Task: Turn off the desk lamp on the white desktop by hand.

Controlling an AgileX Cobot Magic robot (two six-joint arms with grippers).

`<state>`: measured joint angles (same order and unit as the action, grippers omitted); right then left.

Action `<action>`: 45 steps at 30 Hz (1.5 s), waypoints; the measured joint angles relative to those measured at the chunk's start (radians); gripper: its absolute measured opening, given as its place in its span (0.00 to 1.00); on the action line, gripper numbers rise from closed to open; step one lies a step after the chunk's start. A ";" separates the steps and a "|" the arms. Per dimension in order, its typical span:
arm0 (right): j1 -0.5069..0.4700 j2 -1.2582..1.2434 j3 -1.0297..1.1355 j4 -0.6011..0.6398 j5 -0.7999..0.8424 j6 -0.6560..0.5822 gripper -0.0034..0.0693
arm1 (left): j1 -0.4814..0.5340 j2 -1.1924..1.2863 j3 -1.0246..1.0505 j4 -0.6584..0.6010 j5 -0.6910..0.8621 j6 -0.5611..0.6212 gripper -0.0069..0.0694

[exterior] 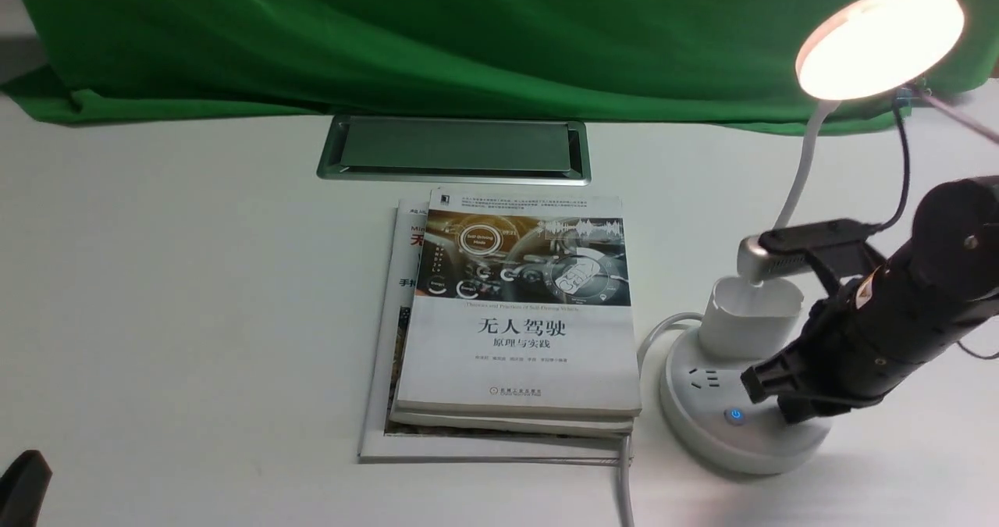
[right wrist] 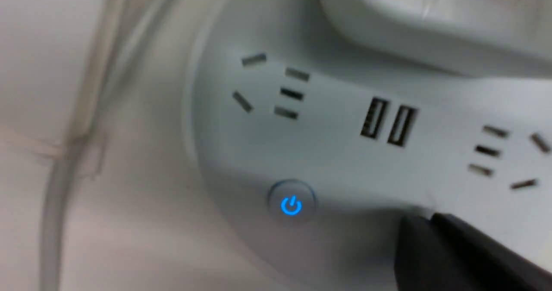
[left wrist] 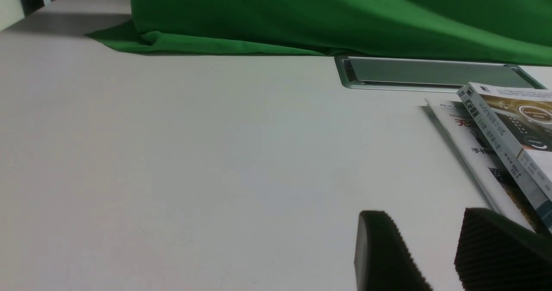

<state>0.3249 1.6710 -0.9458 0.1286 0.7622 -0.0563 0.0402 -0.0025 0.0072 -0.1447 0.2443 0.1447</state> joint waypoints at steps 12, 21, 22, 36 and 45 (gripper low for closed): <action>0.000 -0.044 -0.001 -0.012 0.022 -0.004 0.09 | 0.000 0.000 0.000 0.000 0.000 0.000 0.41; 0.000 -0.347 0.079 -0.029 0.099 0.019 0.09 | 0.000 0.000 0.000 0.000 0.000 0.000 0.41; 0.000 -0.396 0.105 -0.030 0.104 0.026 0.09 | 0.000 0.000 0.000 0.000 0.000 0.000 0.41; 0.000 -0.808 0.210 -0.103 0.196 0.034 0.09 | 0.000 0.000 0.000 0.000 0.000 0.000 0.41; -0.003 -0.915 0.215 -0.107 0.125 0.034 0.09 | 0.000 0.000 0.000 0.000 0.000 0.000 0.41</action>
<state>0.3220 0.7558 -0.7308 0.0212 0.8871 -0.0226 0.0402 -0.0025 0.0072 -0.1447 0.2439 0.1447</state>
